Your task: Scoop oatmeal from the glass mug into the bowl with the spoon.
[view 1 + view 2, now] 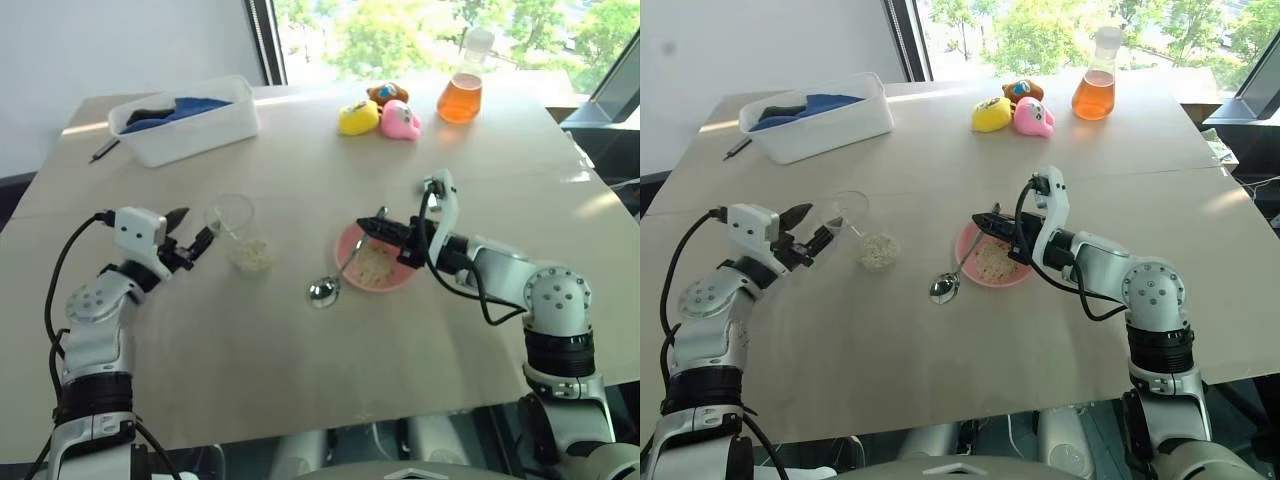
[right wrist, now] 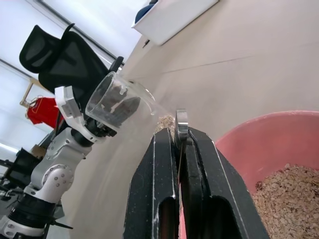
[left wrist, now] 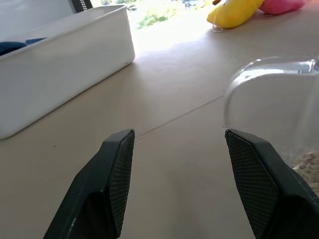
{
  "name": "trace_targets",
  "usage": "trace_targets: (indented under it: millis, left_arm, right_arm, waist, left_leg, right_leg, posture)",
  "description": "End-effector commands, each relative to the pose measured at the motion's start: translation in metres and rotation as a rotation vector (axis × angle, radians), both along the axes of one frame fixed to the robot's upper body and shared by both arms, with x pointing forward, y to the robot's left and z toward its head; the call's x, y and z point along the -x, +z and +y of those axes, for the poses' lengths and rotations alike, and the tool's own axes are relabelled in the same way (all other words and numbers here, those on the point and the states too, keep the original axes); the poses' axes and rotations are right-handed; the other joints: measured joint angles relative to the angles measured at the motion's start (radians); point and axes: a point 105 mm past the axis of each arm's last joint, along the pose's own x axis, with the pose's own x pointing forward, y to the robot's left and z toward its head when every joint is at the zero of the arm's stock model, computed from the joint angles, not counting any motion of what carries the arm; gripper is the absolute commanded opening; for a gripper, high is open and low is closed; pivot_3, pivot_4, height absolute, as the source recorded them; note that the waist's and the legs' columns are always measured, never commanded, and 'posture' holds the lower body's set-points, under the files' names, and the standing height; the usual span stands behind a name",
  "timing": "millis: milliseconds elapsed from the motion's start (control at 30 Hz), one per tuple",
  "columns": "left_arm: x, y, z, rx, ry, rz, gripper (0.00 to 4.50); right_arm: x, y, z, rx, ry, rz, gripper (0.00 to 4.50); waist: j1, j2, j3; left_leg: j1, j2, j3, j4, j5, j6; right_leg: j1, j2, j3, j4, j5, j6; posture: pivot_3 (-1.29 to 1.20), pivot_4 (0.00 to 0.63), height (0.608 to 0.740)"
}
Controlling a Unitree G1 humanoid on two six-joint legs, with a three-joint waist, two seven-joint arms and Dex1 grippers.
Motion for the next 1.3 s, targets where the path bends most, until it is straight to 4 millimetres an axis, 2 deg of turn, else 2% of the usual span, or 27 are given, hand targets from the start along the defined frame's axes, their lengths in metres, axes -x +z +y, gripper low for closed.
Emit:
trace_targets:
  millis: [33,467,733,1300]
  left_arm:
    - [0.0,0.009,0.003,-0.023,-0.017,-0.027,3.01]
    - [-0.011,0.017,0.0,0.183,-0.061,-0.048,3.01]
    - [-0.014,0.015,-0.007,0.174,-0.118,-0.022,3.01]
    - [-0.034,0.008,-0.02,0.137,-0.159,0.008,3.01]
  right_arm:
    - [0.003,0.013,-0.004,-0.029,-0.011,-0.054,0.0]
    - [0.003,0.011,-0.003,-0.021,-0.014,-0.052,0.0]
    - [0.004,0.01,-0.003,-0.023,-0.018,-0.049,0.0]
    - [0.002,0.009,-0.004,-0.033,-0.039,-0.053,0.0]
  waist:
    - [0.0,0.0,0.0]
    - [0.0,0.0,0.0]
    - [-0.001,0.0,0.0]
    - [-0.001,0.0,0.0]
  left_leg:
    - [0.0,0.0,0.0,0.0,0.0,0.0]
    - [0.0,0.0,0.0,0.0,0.0,0.0]
    - [0.0,0.0,0.0,0.0,0.0,0.0]
    - [0.0,-0.001,0.0,0.0,0.0,0.0]
  right_leg:
    - [0.0,0.0,0.0,0.0,0.0,0.0]
    - [0.0,-0.001,0.0,0.0,0.0,0.0]
    - [0.0,0.0,0.0,0.0,0.0,0.0]
    - [0.0,0.0,0.0,0.001,0.0,0.0]
  posture:
    - [0.0,0.15,0.74]
    - [0.0,0.15,0.74]
    - [0.0,0.15,0.74]
    - [0.0,0.15,0.74]
